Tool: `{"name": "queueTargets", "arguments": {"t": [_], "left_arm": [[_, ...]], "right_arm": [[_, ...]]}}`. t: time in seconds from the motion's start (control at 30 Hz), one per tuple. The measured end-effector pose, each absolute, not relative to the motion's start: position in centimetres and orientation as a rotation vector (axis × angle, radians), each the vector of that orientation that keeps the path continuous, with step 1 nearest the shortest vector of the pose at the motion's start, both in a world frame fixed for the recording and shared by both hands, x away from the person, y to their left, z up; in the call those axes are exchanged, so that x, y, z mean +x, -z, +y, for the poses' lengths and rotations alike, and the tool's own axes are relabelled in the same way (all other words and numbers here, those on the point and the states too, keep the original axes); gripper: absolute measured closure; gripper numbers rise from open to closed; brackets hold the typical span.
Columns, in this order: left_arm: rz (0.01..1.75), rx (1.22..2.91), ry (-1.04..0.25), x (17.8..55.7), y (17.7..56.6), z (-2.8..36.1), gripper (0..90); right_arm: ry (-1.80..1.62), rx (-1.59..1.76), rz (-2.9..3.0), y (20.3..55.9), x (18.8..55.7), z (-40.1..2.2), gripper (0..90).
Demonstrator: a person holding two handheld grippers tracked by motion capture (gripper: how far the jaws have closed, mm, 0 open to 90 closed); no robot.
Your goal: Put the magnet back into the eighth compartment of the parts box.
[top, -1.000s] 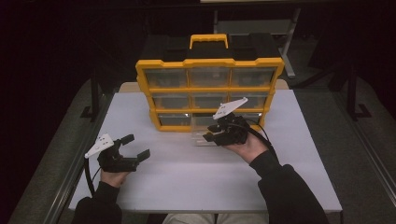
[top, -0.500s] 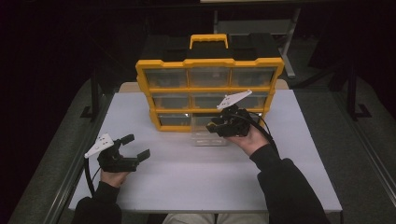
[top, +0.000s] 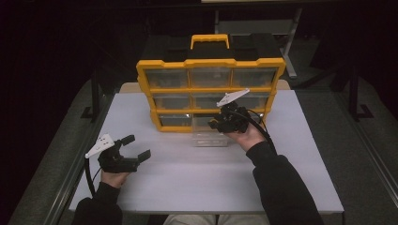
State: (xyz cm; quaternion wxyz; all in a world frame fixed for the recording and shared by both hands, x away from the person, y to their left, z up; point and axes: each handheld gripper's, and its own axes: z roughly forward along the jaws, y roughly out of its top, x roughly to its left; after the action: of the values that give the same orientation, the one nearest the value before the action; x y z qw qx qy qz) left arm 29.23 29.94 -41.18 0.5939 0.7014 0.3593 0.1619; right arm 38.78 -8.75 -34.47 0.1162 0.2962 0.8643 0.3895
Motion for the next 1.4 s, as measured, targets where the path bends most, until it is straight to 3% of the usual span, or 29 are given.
{"name": "queueTargets", "arguments": {"t": [0.8, 1.03, 1.27, 1.4], "left_arm": [[0.835, 1.635, -0.375, 29.2, 41.1, 29.9, 0.0], [0.839, 1.633, -0.378, 29.2, 41.1, 29.9, 0.0], [0.837, 1.631, -0.383, 29.1, 41.1, 29.9, 0.0], [0.837, 1.630, -0.383, 29.1, 41.1, 29.9, 0.0]], "right_arm": [[-1.103, 0.920, 2.656, 36.5, 40.1, -7.7, 60.4], [-1.181, 0.952, 2.629, 36.0, 40.0, -8.4, 42.1], [-1.220, 0.933, 2.607, 35.3, 39.4, -8.8, 17.3], [-1.244, 0.931, 2.597, 35.0, 39.1, -9.0, 12.0]]}}
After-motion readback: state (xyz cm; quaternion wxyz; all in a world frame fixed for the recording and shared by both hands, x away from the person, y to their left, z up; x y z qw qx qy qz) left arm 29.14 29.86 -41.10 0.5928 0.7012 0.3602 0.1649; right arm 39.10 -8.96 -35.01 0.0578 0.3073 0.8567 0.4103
